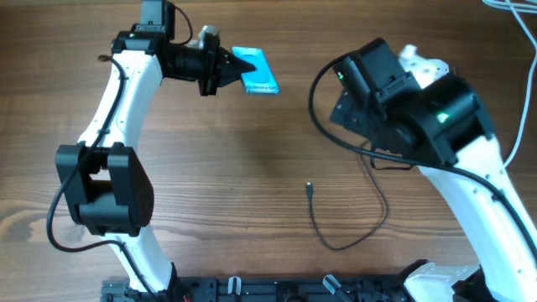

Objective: Plug charger to phone and switch on socket
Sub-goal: 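Lower the right gripper onto the black USB-C cable plug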

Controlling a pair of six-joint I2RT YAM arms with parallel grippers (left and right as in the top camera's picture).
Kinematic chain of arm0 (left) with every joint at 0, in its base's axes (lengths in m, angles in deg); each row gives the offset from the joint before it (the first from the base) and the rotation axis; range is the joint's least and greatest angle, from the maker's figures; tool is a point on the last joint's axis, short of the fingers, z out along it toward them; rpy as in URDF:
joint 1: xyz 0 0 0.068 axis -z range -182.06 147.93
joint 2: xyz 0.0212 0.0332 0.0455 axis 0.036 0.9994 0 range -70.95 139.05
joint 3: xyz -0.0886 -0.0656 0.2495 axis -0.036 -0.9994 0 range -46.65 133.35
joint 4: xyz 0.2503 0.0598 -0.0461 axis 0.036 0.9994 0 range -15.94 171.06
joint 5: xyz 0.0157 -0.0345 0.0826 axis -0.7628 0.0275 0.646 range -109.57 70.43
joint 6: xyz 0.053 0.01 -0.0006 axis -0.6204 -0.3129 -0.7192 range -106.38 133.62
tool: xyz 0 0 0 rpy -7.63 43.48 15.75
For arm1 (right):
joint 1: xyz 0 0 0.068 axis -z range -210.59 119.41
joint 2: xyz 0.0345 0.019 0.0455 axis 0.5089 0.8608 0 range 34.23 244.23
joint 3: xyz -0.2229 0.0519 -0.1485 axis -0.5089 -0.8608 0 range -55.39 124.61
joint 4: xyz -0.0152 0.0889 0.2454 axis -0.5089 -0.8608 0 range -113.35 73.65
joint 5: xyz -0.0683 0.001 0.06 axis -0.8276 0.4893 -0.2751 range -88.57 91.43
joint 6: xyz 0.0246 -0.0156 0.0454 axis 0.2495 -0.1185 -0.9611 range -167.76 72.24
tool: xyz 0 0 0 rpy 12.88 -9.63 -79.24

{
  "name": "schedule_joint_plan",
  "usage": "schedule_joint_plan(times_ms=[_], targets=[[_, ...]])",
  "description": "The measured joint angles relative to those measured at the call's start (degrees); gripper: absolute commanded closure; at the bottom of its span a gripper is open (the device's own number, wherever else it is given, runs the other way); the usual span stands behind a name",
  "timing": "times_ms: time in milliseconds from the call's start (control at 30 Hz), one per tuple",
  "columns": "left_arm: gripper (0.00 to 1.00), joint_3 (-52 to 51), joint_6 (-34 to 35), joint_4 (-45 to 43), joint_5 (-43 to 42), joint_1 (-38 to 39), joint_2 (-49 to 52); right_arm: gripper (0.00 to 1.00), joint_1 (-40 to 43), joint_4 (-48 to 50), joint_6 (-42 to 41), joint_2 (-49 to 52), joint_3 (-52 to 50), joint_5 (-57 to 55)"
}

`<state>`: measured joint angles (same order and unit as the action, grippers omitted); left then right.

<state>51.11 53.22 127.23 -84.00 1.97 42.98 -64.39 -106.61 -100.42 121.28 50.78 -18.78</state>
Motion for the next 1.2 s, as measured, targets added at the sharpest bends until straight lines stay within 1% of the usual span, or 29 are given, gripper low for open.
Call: schedule_joint_plan(times_ms=[133, 200, 300, 367, 400, 433, 600, 700, 833, 1033, 1133, 1167, 1200], targets=[[0.96, 0.0, -2.7, 1.4, 8.8, 0.4, 0.0, 0.01, -0.2, 5.1, 7.1, 0.5, -8.0, 6.8], [0.96, 0.0, -4.6, 1.9, 13.1, 0.9, 0.0, 0.06, -0.2, 8.3, 9.3, 0.9, -12.5, 9.5], [0.96, 0.0, -7.0, 3.3, 17.9, 1.3, 0.0, 0.07, -0.2, 12.3, 11.2, 1.2, -19.1, 13.1], [0.96, 0.0, -7.9, 4.5, 20.7, 1.6, 0.0, 0.20, -0.2, 15.3, 11.9, 1.2, -24.0, 15.8], [0.96, 0.0, -8.3, 4.8, 22.0, 1.6, 0.0, 0.30, -0.2, 16.7, 12.3, 1.3, -26.6, 17.2], [0.96, 0.0, -8.6, 4.9, 22.9, 1.6, 0.0, 0.32, -0.2, 18.3, 12.7, 1.3, -28.7, 18.3], [0.96, 0.0, -9.3, 5.0, 27.2, 1.7, 0.0, 0.32, -1.0, 24.7, 15.1, 2.1, -38.4, 22.1], [0.96, 0.0, -9.5, 5.0, 29.0, 2.3, 0.0, 0.32, -2.0, 26.1, 15.5, 4.1, -40.5, 22.9], [0.96, 0.0, -9.6, 5.0, 31.4, 4.0, 0.0, 0.35, -3.1, 28.8, 15.5, 8.1, -41.3, 23.3], [0.96, 0.0, -9.6, 5.0, 33.1, 5.9, 0.0, 0.35, -6.5, 32.5, 13.9, 13.2, -41.4, 23.2], [0.96, 0.0, -9.6, 5.0, 33.3, 5.9, 0.0, 0.41, -7.7, 32.7, 13.0, 14.9, -42.2, 22.9], [0.96, 0.0, -9.6, 5.0, 33.3, 5.9, 0.0, 0.44, -7.8, 32.7, 12.9, 15.4, -42.4, 22.9], [0.96, 0.0, -9.6, 5.0, 33.4, 5.9, 0.0, 0.45, -7.8, 32.9, 12.2, 16.7, -42.6, 22.7]])
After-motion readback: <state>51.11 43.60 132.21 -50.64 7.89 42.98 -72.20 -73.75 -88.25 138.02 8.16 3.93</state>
